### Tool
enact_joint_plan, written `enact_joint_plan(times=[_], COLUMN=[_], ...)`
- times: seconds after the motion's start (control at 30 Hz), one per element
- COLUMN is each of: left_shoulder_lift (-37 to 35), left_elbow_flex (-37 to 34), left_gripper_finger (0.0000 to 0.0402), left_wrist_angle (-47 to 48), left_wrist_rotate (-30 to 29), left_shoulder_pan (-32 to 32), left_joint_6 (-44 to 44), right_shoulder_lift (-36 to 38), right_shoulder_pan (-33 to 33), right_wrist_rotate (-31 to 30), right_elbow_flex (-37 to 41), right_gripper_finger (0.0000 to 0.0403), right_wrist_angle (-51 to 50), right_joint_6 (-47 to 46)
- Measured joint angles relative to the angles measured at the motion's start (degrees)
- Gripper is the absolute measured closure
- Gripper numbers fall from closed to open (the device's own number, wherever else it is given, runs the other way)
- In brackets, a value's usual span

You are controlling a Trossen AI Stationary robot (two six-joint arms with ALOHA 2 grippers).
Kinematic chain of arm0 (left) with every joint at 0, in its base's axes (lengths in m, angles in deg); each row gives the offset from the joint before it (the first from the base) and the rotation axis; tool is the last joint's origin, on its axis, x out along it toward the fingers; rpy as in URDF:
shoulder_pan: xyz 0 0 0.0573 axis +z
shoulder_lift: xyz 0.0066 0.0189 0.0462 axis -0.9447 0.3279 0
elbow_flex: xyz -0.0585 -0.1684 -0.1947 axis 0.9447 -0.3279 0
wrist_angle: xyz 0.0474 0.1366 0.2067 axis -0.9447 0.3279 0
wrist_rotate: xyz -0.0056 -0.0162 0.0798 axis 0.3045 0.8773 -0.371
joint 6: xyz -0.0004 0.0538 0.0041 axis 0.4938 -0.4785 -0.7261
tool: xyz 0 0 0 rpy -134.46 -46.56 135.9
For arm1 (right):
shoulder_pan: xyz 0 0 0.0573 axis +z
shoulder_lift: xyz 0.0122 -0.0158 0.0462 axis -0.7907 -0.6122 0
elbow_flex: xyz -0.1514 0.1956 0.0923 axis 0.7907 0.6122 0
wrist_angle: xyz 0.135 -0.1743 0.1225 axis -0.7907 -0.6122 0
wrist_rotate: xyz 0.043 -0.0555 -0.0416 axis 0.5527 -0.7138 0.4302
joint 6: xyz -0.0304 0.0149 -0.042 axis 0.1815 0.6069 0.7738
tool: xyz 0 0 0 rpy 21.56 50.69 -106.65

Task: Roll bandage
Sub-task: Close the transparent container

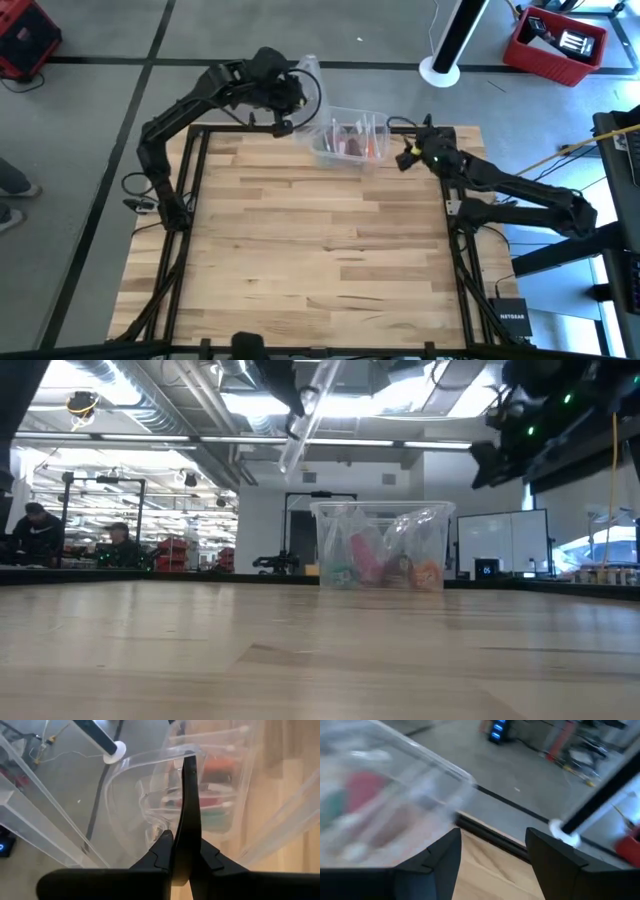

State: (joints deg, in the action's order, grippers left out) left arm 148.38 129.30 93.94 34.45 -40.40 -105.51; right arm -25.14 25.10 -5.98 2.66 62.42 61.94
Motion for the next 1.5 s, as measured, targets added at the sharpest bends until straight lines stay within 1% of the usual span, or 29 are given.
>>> enact_joint_plan(times=[0.1, 0.23, 0.33, 0.4, 0.5, 0.63, 0.67, 0.77, 0.87, 0.93, 1.03, 1.17, 1.27, 1.33, 1.5], left_shoulder_lift=[1.7, 3.0, 3.0, 3.0, 3.0, 3.2, 3.2, 3.5, 4.1, 5.2, 7.3, 8.9, 8.3, 7.9, 9.4], left_elbow_flex=[0.0, 0.0, 0.0, 0.0, 0.0, 0.1, 0.1, 0.1, 0.1, 0.1, 0.1, 0.0, 0.4, 1.0, 1.1], left_gripper_finger=[0.0381, 0.0381, 0.0381, 0.0380, 0.0379, 0.0381, 0.0380, 0.0375, 0.0377, 0.0381, 0.0380, 0.0375, 0.0381, 0.0381, 0.0375], left_wrist_angle=[-0.4, -0.5, -0.4, -0.4, -0.3, 0.2, 0.3, 0.6, 0.1, -0.5, 0.0, 1.6, 1.5, 1.3, 0.7], left_wrist_rotate=[0.1, 0.1, 0.1, 0.1, 0.1, 0.1, 0.1, 0.7, 1.9, 2.1, 2.0, -3.0, -4.2, -6.7, -7.1], left_shoulder_pan=[0.1, 0.3, 0.4, 0.4, 0.3, 0.2, 0.3, 0.2, 0.0, -0.1, -0.1, -0.3, -0.8, -1.4, -1.5], left_joint_6=[-2.6, -5.4, -6.6, -7.1, -7.1, -7.1, -6.8, -6.3, -6.4, -7.7, -10.0, -12.9, -14.5, -15.5, -18.8], right_shoulder_lift=[-1.1, -4.7, -9.2, -13.1, -18.8, -24.6, -25.4, -27.1, -28.4, -29.6, -31.7, -34.2, -35.7, -36.5, -36.9], right_shoulder_pan=[-6.7, -15.0, -19.2, -20.7, -20.9, -20.6, -20.3, -17.9, -14.9, -13.1, -11.0, -10.2, -10.2, -10.2, -10.2], right_wrist_rotate=[2.2, 10.3, 16.5, 21.3, 28.5, 37.5, 38.7, 40.0, 40.2, 40.1, 38.3, 37.6, 37.6, 37.6, 37.6], right_elbow_flex=[3.0, 7.6, 9.7, 11.0, 11.2, 11.2, 11.2, 11.2, 10.6, 9.7, 8.2, 7.3, 7.2, 7.2, 7.2], right_gripper_finger=[0.0181, 0.0181, 0.0181, 0.0181, 0.0181, 0.0181, 0.0181, 0.0181, 0.0181, 0.0181, 0.0181, 0.0181, 0.0181, 0.0181, 0.0181], right_wrist_angle=[6.3, 15.7, 23.2, 27.8, 35.3, 44.7, 46.7, 50.9, 53.4, 53.8, 53.5, 53.5, 53.4, 53.4, 54.0], right_joint_6=[0.1, 3.6, 6.0, 8.7, 12.6, 13.5, 13.6, 13.8, 16.1, 17.8, 19.2, 19.3, 19.0, 19.0, 18.9])
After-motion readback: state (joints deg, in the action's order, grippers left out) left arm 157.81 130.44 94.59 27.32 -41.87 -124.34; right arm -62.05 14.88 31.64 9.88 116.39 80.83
